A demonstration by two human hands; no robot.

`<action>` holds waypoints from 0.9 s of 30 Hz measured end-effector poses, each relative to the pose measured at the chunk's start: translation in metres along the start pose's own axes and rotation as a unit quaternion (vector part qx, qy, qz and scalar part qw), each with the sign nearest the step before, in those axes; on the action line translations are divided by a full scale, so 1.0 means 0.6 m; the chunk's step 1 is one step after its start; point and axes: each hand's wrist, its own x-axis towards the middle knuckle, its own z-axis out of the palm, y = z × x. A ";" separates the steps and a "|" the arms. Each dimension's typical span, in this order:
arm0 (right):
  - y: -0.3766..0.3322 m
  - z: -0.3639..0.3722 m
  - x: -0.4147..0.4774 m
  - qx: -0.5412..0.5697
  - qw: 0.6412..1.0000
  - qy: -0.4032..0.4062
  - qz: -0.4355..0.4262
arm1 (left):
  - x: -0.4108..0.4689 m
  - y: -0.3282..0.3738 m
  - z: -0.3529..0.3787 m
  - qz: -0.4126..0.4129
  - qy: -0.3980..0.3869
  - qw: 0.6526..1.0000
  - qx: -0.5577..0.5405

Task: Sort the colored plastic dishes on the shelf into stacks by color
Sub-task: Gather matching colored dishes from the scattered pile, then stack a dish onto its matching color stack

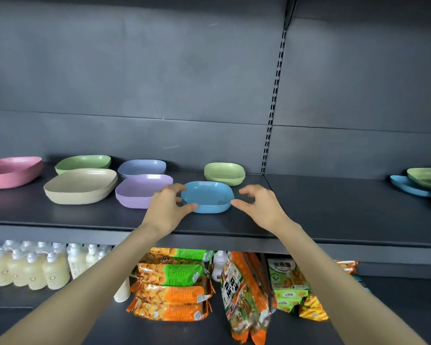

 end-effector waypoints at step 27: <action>0.261 -0.663 -0.257 -0.319 0.941 0.100 0.053 | -0.055 0.628 0.275 0.319 -0.031 0.921 0.222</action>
